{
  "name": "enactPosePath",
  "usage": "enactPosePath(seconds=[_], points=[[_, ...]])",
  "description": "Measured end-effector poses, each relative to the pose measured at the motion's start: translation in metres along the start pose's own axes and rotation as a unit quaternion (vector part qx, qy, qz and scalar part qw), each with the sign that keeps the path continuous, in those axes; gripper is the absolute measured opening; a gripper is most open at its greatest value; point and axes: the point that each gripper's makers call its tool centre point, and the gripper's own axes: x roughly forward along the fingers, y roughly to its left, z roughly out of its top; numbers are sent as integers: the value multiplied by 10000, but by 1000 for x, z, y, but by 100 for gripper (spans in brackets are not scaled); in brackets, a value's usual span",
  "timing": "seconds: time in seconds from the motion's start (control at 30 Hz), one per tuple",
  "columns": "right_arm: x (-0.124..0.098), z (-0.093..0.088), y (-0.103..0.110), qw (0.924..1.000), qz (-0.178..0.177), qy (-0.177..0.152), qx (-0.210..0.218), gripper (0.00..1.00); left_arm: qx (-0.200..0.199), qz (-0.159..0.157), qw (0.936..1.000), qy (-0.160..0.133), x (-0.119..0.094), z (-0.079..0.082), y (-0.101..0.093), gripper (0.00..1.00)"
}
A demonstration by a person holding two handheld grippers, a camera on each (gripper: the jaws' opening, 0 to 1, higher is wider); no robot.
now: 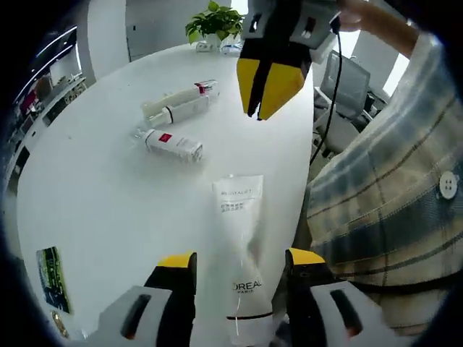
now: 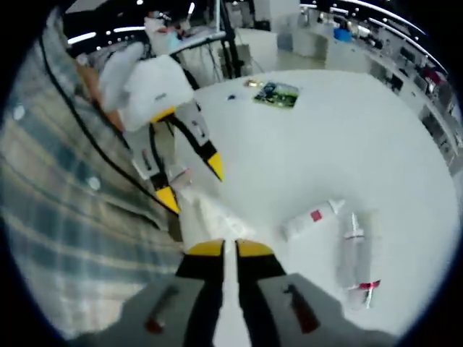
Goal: Arrange the skincare products in the storage area until every visible bottle or jar stands upright without overlapping.
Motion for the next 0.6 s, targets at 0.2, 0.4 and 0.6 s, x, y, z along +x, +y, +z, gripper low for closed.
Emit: enactPosePath(seconds=[0.2,0.4,0.6], points=[[-5,-9,-5,9995,-271,-53,157,13,234,41,9992,331,18,-6,1,51],[-8,-17,-6,9985,-420,-108,331,13,413,341,9981,298,22,-4,7,43],[-7,-17,-7,9977,-464,-159,465,13,1078,333,9933,249,23,-1,1,27]])
